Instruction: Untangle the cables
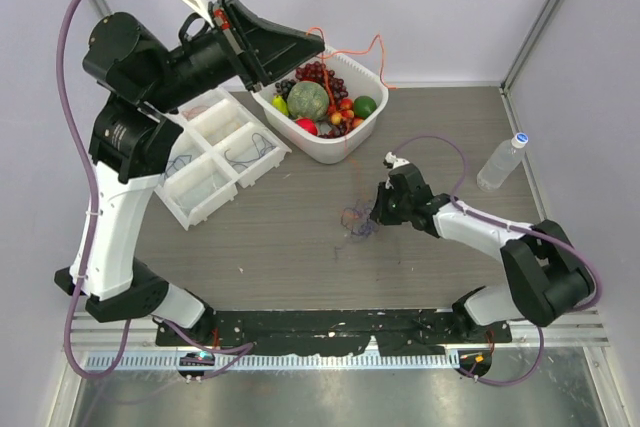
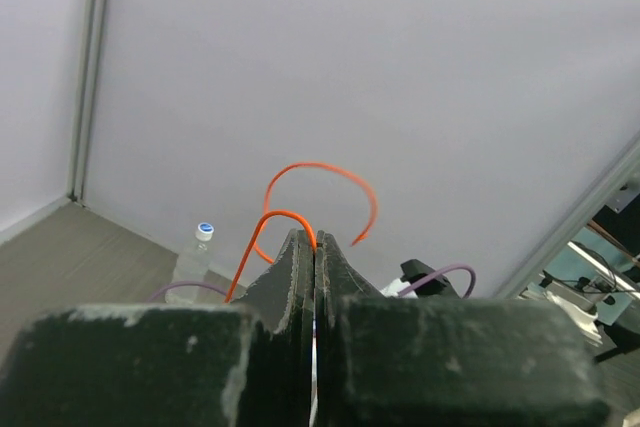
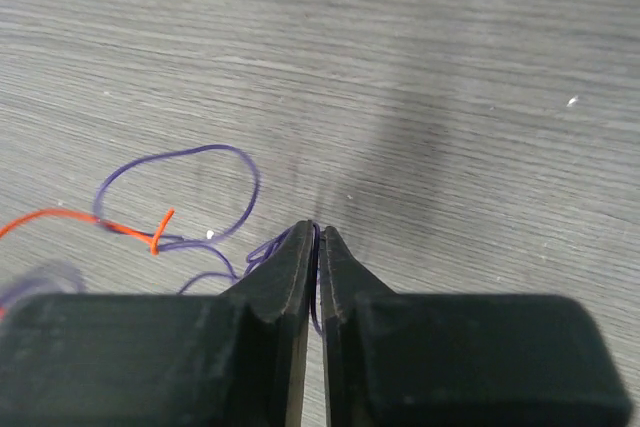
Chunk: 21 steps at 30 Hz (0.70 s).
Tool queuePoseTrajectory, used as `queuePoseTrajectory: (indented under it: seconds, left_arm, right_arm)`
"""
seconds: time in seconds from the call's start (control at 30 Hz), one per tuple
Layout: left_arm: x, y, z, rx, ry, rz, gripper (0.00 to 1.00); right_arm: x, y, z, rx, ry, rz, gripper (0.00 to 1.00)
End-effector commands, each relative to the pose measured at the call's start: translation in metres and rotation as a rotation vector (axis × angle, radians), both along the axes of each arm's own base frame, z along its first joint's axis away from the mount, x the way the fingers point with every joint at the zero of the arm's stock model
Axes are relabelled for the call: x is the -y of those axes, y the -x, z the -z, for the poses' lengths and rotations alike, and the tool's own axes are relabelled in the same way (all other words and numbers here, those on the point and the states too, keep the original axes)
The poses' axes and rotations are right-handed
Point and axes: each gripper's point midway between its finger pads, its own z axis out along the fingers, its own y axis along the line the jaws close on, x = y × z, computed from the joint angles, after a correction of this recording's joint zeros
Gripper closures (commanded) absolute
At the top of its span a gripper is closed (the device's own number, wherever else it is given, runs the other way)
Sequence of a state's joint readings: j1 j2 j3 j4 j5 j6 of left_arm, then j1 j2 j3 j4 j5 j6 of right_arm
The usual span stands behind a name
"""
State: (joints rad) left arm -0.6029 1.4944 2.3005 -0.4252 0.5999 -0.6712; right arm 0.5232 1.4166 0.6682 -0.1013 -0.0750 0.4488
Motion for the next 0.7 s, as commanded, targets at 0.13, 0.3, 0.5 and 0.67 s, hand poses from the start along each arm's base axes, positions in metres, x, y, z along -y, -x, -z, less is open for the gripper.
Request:
queuePoseTrajectory:
  seconds: [0.13,0.3,0.5,0.67]
  left_arm:
    - [-0.007,-0.005,-0.007,0.042,0.005,-0.073,1.00]
    - [-0.007,-0.008,-0.005,0.041,-0.004,-0.082,1.00]
    - [-0.005,-0.012,-0.004,0.051,-0.007,-0.085,1.00]
    - [-0.006,-0.010,-0.008,0.063,0.001,-0.082,1.00]
  right_arm:
    - [-0.005,-0.013,-0.050,0.120,-0.058,-0.022,0.65]
    - [-0.017,0.002,-0.082,0.171,-0.101,-0.177,0.39]
    - [-0.044,0.027,-0.149,0.360,-0.238,-0.353,0.31]
    - [-0.074,0.034,-0.208,0.513,-0.324,-0.443,0.33]
